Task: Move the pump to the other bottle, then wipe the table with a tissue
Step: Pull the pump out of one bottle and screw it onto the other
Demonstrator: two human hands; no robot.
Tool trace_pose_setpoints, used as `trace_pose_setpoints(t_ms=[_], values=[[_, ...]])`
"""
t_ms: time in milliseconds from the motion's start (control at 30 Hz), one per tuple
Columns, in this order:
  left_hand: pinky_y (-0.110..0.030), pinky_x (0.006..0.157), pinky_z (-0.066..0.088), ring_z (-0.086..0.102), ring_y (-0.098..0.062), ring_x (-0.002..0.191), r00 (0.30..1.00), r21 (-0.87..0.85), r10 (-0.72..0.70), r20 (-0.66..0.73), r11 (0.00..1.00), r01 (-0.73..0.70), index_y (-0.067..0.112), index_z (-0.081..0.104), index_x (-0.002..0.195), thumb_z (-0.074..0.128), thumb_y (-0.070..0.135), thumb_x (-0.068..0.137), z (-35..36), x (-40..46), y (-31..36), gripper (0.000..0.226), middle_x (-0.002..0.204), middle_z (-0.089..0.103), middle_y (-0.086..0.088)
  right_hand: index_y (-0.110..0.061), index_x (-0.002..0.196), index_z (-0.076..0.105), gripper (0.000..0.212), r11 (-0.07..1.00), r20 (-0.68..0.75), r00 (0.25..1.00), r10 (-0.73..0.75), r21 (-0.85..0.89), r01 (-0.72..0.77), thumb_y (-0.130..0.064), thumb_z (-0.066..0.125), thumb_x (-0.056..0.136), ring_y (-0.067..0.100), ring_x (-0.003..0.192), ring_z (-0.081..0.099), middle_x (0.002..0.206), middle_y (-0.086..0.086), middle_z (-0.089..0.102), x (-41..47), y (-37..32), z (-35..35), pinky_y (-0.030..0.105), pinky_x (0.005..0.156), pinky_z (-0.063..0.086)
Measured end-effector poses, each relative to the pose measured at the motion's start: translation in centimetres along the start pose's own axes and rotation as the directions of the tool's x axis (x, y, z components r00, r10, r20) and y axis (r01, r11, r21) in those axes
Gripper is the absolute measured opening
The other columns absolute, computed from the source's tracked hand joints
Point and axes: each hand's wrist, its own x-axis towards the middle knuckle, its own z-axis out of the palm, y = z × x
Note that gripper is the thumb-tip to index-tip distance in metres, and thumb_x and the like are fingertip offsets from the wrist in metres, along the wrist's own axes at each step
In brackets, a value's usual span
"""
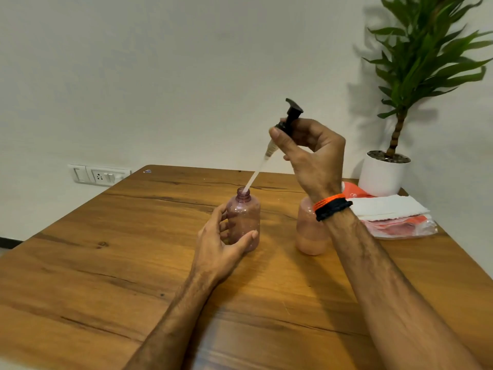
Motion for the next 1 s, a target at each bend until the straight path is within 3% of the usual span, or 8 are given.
trace_pose_setpoints(t_ms=[100, 167, 267, 367, 500, 633, 767, 1000], values=[[-0.020, 0.091, 0.052, 0.056, -0.003, 0.114, 1.000, 0.026, -0.023, -0.009, 0.999, 0.024, 0.036, 0.035, 0.144, 0.087, 0.042, 0.061, 0.1, -0.3, 0.4, 0.098, 0.137, 0.054, 0.006, -0.019, 0.099, 0.074, 0.030, 1.000, -0.021, 1.000, -0.005, 0.002, 0.005, -0.031, 0.082, 0.073, 0.011, 0.085, 0.072, 0.090, -0.005, 0.076, 0.8, -1.0, -1.7, 0.046, 0.076, 0.060], [-0.026, 0.098, 0.048, 0.050, -0.007, 0.123, 0.996, 0.089, -0.007, -0.084, 0.996, 0.015, 0.032, 0.029, 0.148, 0.086, 0.051, 0.057, 0.2, -0.5, 1.4, 0.109, 0.144, 0.046, 0.005, -0.018, 0.099, 0.074, 0.030, 1.000, -0.021, 1.000, -0.008, -0.017, 0.008, -0.030, 0.082, 0.073, 0.011, 0.086, 0.072, 0.091, -0.004, 0.076, 1.3, -1.5, -2.9, 0.047, 0.078, 0.059], [-0.023, 0.096, 0.047, 0.049, -0.007, 0.120, 0.955, 0.165, 0.197, -0.221, 0.973, -0.163, 0.025, 0.039, 0.143, 0.081, 0.058, 0.058, 0.6, -0.5, 4.2, 0.100, 0.138, 0.048, 0.005, -0.023, 0.096, 0.072, 0.026, 0.998, -0.021, 0.999, -0.033, -0.059, 0.031, -0.031, 0.082, 0.073, 0.009, 0.085, 0.072, 0.091, -0.008, 0.076, 2.0, -2.3, -5.0, 0.045, 0.079, 0.059], [-0.021, 0.093, 0.050, 0.054, -0.005, 0.113, 0.917, 0.143, 0.333, -0.220, 0.941, -0.307, 0.017, 0.048, 0.135, 0.080, 0.057, 0.063, 2.5, -0.5, 7.3, 0.089, 0.131, 0.054, 0.004, -0.025, 0.095, 0.072, 0.025, 0.994, -0.024, 0.999, -0.048, -0.104, 0.045, -0.032, 0.082, 0.073, 0.008, 0.084, 0.072, 0.090, -0.009, 0.075, 2.5, -3.0, -6.9, 0.044, 0.078, 0.060], [-0.033, 0.097, 0.052, 0.052, -0.004, 0.116, 0.959, 0.132, 0.266, -0.100, 0.959, -0.252, 0.020, 0.047, 0.137, 0.081, 0.057, 0.061, 6.7, -0.9, 9.2, 0.091, 0.132, 0.056, 0.006, -0.018, 0.099, 0.073, 0.032, 0.984, -0.027, 0.999, -0.042, -0.176, 0.037, -0.033, 0.082, 0.072, 0.011, 0.084, 0.072, 0.093, -0.004, 0.075, 3.0, -3.2, -9.0, 0.044, 0.077, 0.060], [-0.037, 0.102, 0.049, 0.050, -0.010, 0.123, 0.992, 0.124, 0.128, -0.021, 0.984, -0.124, 0.022, 0.039, 0.142, 0.084, 0.054, 0.057, 10.1, -1.1, 7.7, 0.101, 0.137, 0.052, 0.004, -0.016, 0.102, 0.073, 0.037, 0.965, -0.022, 0.998, -0.052, -0.257, 0.044, -0.036, 0.082, 0.072, 0.012, 0.085, 0.071, 0.093, -0.004, 0.075, 2.9, -2.9, -10.1, 0.043, 0.074, 0.061], [-0.035, 0.101, 0.050, 0.053, -0.012, 0.120, 0.998, 0.109, 0.069, 0.003, 0.992, -0.069, 0.027, 0.039, 0.138, 0.083, 0.052, 0.057, 11.7, -1.1, 6.4, 0.096, 0.136, 0.053, 0.005, -0.016, 0.103, 0.073, 0.039, 0.954, -0.019, 0.998, -0.064, -0.294, 0.056, -0.036, 0.082, 0.071, 0.007, 0.084, 0.071, 0.092, -0.006, 0.075, 2.9, -2.4, -10.4, 0.031, 0.080, 0.060], [-0.028, 0.096, 0.051, 0.057, -0.011, 0.114, 0.998, 0.092, 0.042, 0.037, 0.995, -0.045, 0.030, 0.041, 0.136, 0.084, 0.043, 0.063, 12.1, -1.2, 4.7, 0.085, 0.130, 0.058, 0.004, -0.018, 0.099, 0.074, 0.034, 0.939, 0.052, 0.998, -0.038, -0.341, 0.054, -0.036, 0.082, 0.072, 0.002, 0.083, 0.069, 0.090, -0.008, 0.074, 2.4, -0.8, -9.7, 0.019, 0.077, 0.056]])
